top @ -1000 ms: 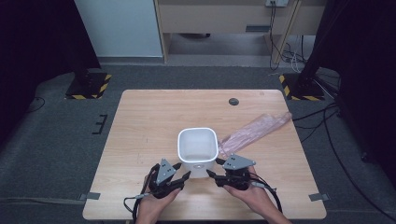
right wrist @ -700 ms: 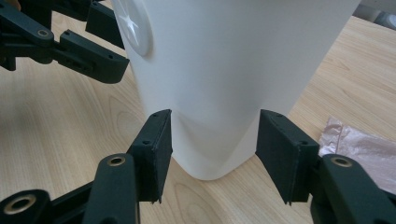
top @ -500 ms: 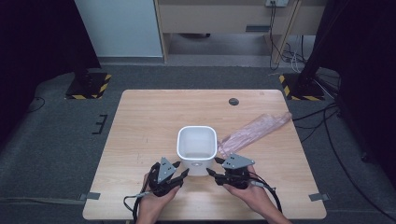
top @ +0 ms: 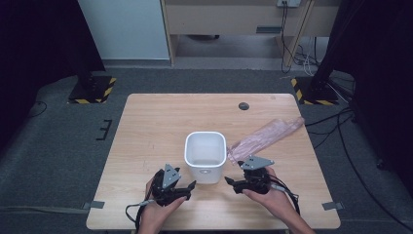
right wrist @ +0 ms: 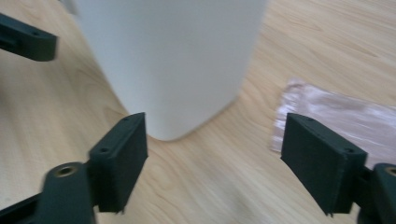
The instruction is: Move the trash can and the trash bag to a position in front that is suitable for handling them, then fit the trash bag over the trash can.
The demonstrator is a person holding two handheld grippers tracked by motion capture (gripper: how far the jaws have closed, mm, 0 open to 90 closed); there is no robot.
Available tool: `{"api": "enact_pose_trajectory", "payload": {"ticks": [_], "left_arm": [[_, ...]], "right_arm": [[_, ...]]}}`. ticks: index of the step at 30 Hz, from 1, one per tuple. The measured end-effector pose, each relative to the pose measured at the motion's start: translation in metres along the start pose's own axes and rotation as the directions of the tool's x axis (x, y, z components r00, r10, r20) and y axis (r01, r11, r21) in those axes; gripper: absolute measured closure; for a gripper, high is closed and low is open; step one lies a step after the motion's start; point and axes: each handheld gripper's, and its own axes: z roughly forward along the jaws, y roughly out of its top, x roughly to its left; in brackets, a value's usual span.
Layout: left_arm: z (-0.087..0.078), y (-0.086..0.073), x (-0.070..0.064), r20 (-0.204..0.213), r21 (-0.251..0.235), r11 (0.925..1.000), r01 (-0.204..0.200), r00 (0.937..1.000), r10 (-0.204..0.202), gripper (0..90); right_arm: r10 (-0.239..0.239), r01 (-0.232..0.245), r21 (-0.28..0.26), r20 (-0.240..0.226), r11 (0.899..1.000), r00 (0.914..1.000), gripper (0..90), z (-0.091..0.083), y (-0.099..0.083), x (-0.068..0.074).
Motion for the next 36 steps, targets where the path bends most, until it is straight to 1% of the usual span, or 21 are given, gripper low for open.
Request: {"api": "enact_pose_trajectory", "payload": {"ticks": [1, 2, 3, 6, 9, 11, 13, 14, 19, 22, 23, 24, 25, 26, 28, 29, 30, 31, 33, 35, 36], "left_arm": [[0.001, -0.001, 0.003, -0.002, 0.009, 0.9999, 0.010, 0.9999, -0.010, 20.0], [0.002, -0.001, 0.006, -0.008, 0.012, 0.9997, 0.022, 0.9997, -0.022, 18.0], [0.002, -0.002, 0.009, -0.021, 0.021, 0.9993, 0.030, 0.9993, -0.030, 14.8], [0.003, -0.004, 0.018, -0.031, 0.037, 0.9979, 0.053, 0.9982, -0.052, 10.9], [0.003, -0.007, 0.027, -0.049, 0.048, 0.9971, 0.059, 0.9972, -0.057, 8.2], [0.004, -0.009, 0.031, -0.058, 0.063, 0.9967, 0.050, 0.9972, -0.047, 6.4], [0.005, -0.010, 0.033, -0.060, 0.067, 0.9966, 0.048, 0.9972, -0.044, 6.1], [0.006, -0.010, 0.033, -0.061, 0.068, 0.9965, 0.049, 0.9971, -0.045, 6.1], [0.009, -0.010, 0.036, -0.068, 0.079, 0.9962, 0.037, 0.9972, -0.032, 6.3], [0.007, -0.010, 0.040, -0.078, 0.071, 0.9966, 0.043, 0.9963, -0.038, 6.8], [0.007, -0.010, 0.042, -0.080, 0.072, 0.9964, 0.044, 0.9961, -0.038, 6.8], [0.007, -0.011, 0.044, -0.081, 0.074, 0.9961, 0.048, 0.9958, -0.042, 6.9], [0.007, -0.011, 0.047, -0.082, 0.078, 0.9956, 0.052, 0.9956, -0.045, 6.9], [0.008, -0.011, 0.049, -0.083, 0.077, 0.9956, 0.054, 0.9954, -0.048, 6.9], [0.009, -0.010, 0.055, -0.095, 0.077, 0.9957, 0.051, 0.9945, -0.043, 7.2], [0.009, -0.010, 0.058, -0.099, 0.079, 0.9957, 0.048, 0.9942, -0.040, 7.2], [0.010, -0.011, 0.060, -0.108, 0.082, 0.9956, 0.046, 0.9935, -0.037, 7.2], [0.010, -0.011, 0.063, -0.113, 0.082, 0.9952, 0.054, 0.9925, -0.045, 7.2], [0.011, -0.013, 0.067, -0.112, 0.085, 0.9943, 0.064, 0.9922, -0.055, 7.2], [0.014, -0.016, 0.069, -0.107, 0.102, 0.9927, 0.064, 0.9929, -0.053, 7.4], [0.014, -0.016, 0.068, -0.103, 0.110, 0.9920, 0.061, 0.9934, -0.049, 7.4]], "right_arm": [[0.004, -0.004, 0.001, 0.006, 1.000, 1.0000, 19.7, -0.002, 0.000, -0.004], [0.018, -0.018, 0.000, 0.007, 1.000, 0.9998, 17.1, -0.005, 0.000, -0.010], [0.027, -0.027, -0.001, 0.007, 1.000, 0.9996, 14.5, -0.008, 0.000, -0.014], [0.046, -0.046, -0.007, 0.013, 0.999, 0.9989, 9.9, -0.015, -0.002, -0.027], [0.048, -0.048, -0.016, 0.030, 0.999, 0.9984, 8.2, -0.022, -0.004, -0.037], [0.052, -0.052, -0.019, 0.032, 0.998, 0.9981, 8.1, -0.027, -0.005, -0.043], [0.072, -0.072, -0.022, 0.024, 0.997, 0.9971, 7.9, -0.031, -0.007, -0.050], [0.069, -0.068, -0.019, 0.026, 0.997, 0.9973, 7.8, -0.033, -0.008, -0.052], [0.072, -0.072, -0.001, 0.062, 0.997, 0.9955, 7.9, -0.039, -0.013, -0.069], [0.110, -0.110, 0.000, 0.100, 0.994, 0.9889, 9.7, -0.043, -0.010, -0.090], [0.110, -0.111, 0.000, 0.112, 0.994, 0.9877, 10.2, -0.043, -0.010, -0.095], [0.116, -0.119, 0.013, 0.121, 0.993, 0.9859, 10.2, -0.043, -0.009, -0.102], [0.111, -0.115, 0.024, 0.131, 0.993, 0.9851, 10.5, -0.042, -0.009, -0.110], [0.119, -0.124, 0.031, 0.139, 0.992, 0.9831, 10.9, -0.041, -0.009, -0.117], [0.137, -0.145, 0.047, 0.145, 0.988, 0.9799, 11.3, -0.039, -0.009, -0.130], [0.131, -0.140, 0.055, 0.152, 0.989, 0.9797, 11.5, -0.037, -0.010, -0.137], [0.144, -0.155, 0.056, 0.156, 0.986, 0.9771, 11.4, -0.035, -0.011, -0.142], [0.149, -0.161, 0.066, 0.158, 0.985, 0.9761, 11.0, -0.033, -0.011, -0.146], [0.147, -0.161, 0.072, 0.175, 0.984, 0.9736, 11.0, -0.030, -0.010, -0.156], [0.184, -0.197, 0.061, 0.176, 0.978, 0.9671, 11.5, -0.028, -0.009, -0.166], [0.185, -0.199, 0.069, 0.177, 0.977, 0.9667, 11.4, -0.026, -0.008, -0.171]]}}
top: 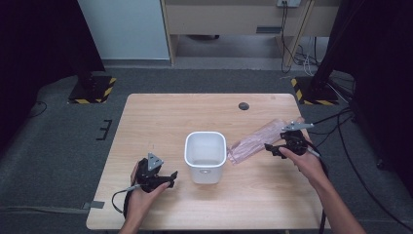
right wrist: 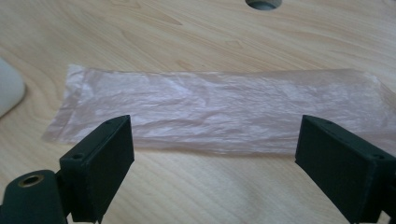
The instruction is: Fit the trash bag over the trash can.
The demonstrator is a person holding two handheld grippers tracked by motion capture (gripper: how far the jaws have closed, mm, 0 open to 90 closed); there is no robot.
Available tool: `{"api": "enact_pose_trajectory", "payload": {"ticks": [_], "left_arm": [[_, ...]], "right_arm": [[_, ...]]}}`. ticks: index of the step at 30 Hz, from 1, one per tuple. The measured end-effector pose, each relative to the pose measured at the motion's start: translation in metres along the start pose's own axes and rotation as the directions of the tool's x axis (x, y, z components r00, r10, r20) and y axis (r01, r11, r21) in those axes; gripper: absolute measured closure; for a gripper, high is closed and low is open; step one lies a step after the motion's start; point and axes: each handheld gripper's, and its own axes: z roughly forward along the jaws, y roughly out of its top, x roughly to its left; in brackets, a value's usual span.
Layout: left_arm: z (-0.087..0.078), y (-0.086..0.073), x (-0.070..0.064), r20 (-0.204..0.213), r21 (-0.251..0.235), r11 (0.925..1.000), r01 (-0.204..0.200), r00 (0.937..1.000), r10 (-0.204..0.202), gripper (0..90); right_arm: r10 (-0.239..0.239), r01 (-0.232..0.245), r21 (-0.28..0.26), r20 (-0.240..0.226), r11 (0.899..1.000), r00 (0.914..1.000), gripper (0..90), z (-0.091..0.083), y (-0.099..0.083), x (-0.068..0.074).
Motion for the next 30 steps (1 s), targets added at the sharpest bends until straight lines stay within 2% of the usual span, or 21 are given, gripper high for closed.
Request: {"api": "enact_pose_trajectory", "payload": {"ticks": [3, 8, 16, 18, 22, 30], "left_arm": [[-0.003, 0.000, -0.002, 0.006, 0.006, 0.9998, -0.018, 0.9998, 0.018, 7.5], [-0.011, -0.003, -0.004, -0.021, 0.001, 0.9996, -0.027, 0.9994, 0.027, 7.5], [-0.028, -0.017, -0.006, -0.049, 0.009, 0.9998, -0.020, 0.9986, 0.020, 7.6], [-0.030, -0.020, -0.005, -0.055, 0.016, 0.9998, -0.012, 0.9984, 0.013, 7.6], [-0.033, -0.023, -0.003, -0.063, 0.015, 0.9999, 0.000, 0.9980, 0.001, 7.6], [-0.038, -0.025, -0.003, -0.052, 0.008, 1.0000, 0.005, 0.9986, -0.005, 7.8]], "right_arm": [[0.005, -0.005, 0.030, 0.021, 1.000, 0.9998, 11.3, 0.009, 0.006, -0.010], [0.031, -0.033, 0.048, 0.034, 0.998, 0.9989, 11.8, 0.019, 0.008, -0.025], [0.045, -0.046, 0.040, 0.039, 0.998, 0.9982, 16.4, 0.027, 0.013, -0.037], [0.062, -0.063, 0.025, 0.032, 0.998, 0.9975, 17.2, 0.031, 0.013, -0.039], [0.049, -0.052, 0.053, 0.058, 0.997, 0.9971, 16.7, 0.045, 0.009, -0.044], [0.088, -0.096, 0.075, 0.097, 0.993, 0.9913, 15.8, 0.062, -0.004, -0.060]]}}
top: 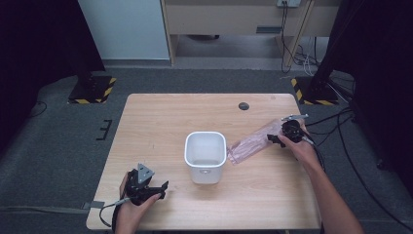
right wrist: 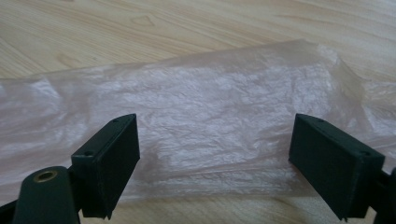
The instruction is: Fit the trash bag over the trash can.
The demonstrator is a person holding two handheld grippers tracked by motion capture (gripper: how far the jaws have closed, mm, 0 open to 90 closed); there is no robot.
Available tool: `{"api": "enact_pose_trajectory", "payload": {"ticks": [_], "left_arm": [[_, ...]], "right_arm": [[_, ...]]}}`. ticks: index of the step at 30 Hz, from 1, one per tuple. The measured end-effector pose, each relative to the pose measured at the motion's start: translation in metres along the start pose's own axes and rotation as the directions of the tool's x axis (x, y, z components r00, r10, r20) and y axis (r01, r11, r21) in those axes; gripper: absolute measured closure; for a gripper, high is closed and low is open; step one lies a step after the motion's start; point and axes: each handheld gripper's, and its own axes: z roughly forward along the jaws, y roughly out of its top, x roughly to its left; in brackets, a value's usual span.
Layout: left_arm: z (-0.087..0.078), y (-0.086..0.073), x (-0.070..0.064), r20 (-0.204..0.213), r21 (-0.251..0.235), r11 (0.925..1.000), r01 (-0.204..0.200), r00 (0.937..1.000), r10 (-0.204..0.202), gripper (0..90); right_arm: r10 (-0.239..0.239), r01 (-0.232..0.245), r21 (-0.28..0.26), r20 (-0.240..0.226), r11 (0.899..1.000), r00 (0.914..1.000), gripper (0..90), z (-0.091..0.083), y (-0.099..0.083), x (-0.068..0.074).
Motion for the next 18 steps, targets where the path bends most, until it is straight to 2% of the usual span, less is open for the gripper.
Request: {"api": "enact_pose_trajectory", "payload": {"ticks": [3, 5, 7, 12, 18], "left_arm": [[-0.001, -0.001, -0.001, 0.005, -0.001, 1.0000, -0.001, 1.0000, 0.001, 7.9], [-0.001, -0.001, -0.002, 0.009, 0.001, 1.0000, -0.005, 0.9999, 0.005, 8.0], [-0.002, 0.000, -0.003, 0.011, 0.000, 1.0000, -0.005, 0.9999, 0.005, 7.9], [-0.003, -0.001, -0.004, 0.015, 0.001, 1.0000, -0.008, 0.9999, 0.008, 8.0], [-0.003, -0.001, -0.005, 0.018, 0.006, 0.9999, -0.016, 0.9997, 0.015, 8.1]], "right_arm": [[0.005, -0.005, -0.004, -0.007, 1.000, 1.0000, 16.5, 0.004, -0.002, 0.001], [-0.010, 0.010, 0.010, -0.001, 1.000, 0.9999, 17.3, 0.007, -0.003, 0.003], [-0.038, 0.038, 0.002, 0.020, 0.999, 0.9991, 17.8, 0.009, -0.004, 0.007], [-0.048, 0.048, -0.008, 0.012, 0.999, 0.9988, 25.2, 0.006, -0.006, 0.008], [-0.046, 0.046, -0.026, 0.012, 0.999, 0.9989, 47.0, 0.000, -0.010, 0.012]]}}
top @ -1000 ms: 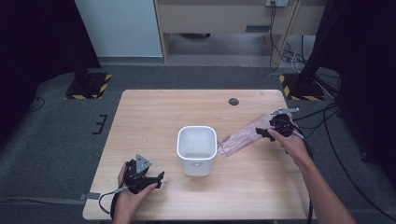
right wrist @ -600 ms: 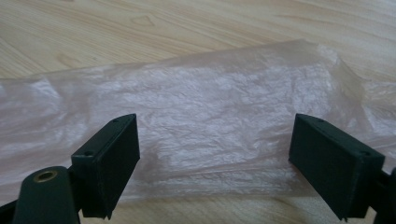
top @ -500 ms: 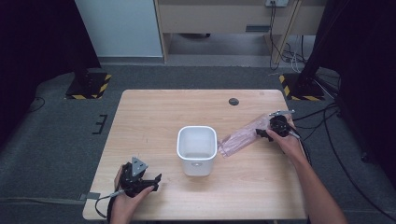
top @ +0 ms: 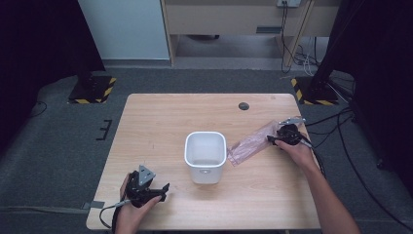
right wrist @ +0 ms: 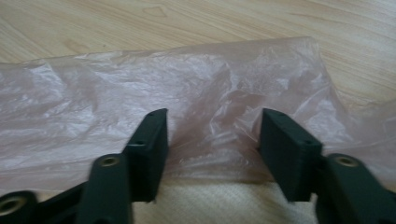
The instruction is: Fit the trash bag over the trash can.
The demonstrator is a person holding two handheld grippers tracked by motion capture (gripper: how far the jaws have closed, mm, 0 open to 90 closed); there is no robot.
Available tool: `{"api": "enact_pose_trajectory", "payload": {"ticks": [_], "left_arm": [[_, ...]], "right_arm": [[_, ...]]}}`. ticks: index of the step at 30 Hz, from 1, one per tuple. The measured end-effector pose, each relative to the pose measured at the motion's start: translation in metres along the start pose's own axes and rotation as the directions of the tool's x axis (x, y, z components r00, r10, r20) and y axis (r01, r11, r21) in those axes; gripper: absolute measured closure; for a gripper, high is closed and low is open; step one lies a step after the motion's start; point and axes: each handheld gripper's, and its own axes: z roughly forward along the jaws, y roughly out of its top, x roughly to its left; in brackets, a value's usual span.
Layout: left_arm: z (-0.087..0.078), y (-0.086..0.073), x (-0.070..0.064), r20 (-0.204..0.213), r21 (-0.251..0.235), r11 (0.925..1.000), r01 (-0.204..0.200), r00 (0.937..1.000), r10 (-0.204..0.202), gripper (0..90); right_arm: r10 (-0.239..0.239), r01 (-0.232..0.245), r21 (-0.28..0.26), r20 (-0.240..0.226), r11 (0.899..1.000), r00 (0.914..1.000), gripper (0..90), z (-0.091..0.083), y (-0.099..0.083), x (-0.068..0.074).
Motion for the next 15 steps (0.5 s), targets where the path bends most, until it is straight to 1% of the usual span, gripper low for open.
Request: {"api": "enact_pose_trajectory", "payload": {"ticks": [4, 8, 12, 13, 15], "left_arm": [[-0.001, 0.000, 0.000, 0.001, -0.001, 1.0000, -0.003, 1.0000, 0.003, 8.3], [0.000, 0.000, -0.001, 0.004, 0.003, 1.0000, -0.006, 1.0000, 0.006, 8.6], [0.001, 0.000, -0.001, 0.005, 0.009, 0.9999, -0.012, 0.9999, 0.012, 8.6], [0.001, 0.000, -0.001, 0.005, 0.009, 0.9999, -0.012, 0.9999, 0.012, 8.6], [0.001, 0.001, -0.001, 0.004, 0.008, 0.9999, -0.014, 0.9999, 0.013, 8.7]], "right_arm": [[-0.002, 0.002, 0.002, -0.011, 1.000, 0.9999, 62.6, -0.003, -0.001, 0.004], [-0.003, 0.003, -0.009, -0.016, 1.000, 0.9999, 76.9, -0.004, -0.003, 0.010], [-0.005, 0.004, -0.023, -0.019, 1.000, 0.9998, 84.8, -0.005, -0.005, 0.014], [0.007, -0.007, -0.023, -0.022, 1.000, 0.9997, 86.0, -0.005, -0.006, 0.015], [0.014, -0.015, -0.034, -0.041, 0.999, 0.9991, 87.3, -0.006, -0.007, 0.017]]}}
